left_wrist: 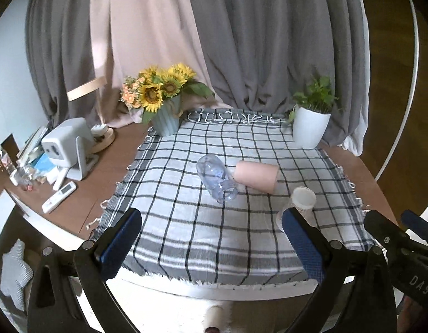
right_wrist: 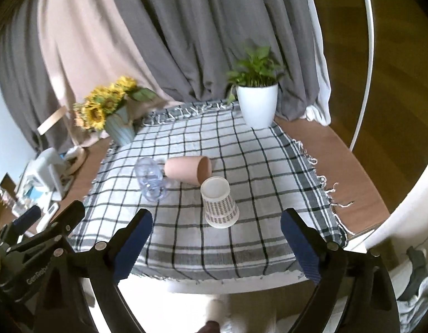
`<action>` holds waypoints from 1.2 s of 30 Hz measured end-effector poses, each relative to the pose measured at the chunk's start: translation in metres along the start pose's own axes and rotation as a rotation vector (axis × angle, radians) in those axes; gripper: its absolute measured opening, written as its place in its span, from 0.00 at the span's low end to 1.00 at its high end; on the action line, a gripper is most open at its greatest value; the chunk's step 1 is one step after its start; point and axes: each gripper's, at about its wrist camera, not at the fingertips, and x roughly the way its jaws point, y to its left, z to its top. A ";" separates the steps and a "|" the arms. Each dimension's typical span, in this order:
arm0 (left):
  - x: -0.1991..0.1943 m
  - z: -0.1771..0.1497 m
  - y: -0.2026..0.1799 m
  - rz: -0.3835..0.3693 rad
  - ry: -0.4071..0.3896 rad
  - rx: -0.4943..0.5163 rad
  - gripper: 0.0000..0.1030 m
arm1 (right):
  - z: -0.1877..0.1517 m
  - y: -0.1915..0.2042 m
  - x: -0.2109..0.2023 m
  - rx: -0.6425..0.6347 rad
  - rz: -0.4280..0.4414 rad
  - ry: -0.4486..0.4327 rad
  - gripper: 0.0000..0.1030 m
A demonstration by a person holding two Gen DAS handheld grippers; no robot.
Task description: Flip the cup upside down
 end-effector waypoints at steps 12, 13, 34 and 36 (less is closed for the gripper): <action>-0.072 -0.030 0.006 0.014 -0.103 -0.032 1.00 | -0.030 -0.004 -0.080 -0.045 0.031 -0.137 0.93; -0.075 -0.031 0.006 0.011 -0.108 -0.028 1.00 | -0.032 -0.003 -0.087 -0.048 0.025 -0.153 0.93; -0.114 -0.039 0.012 -0.013 -0.175 -0.008 1.00 | -0.049 -0.001 -0.133 -0.026 0.001 -0.238 0.93; -0.113 -0.039 0.011 -0.014 -0.174 -0.008 1.00 | -0.049 -0.001 -0.133 -0.029 0.004 -0.237 0.93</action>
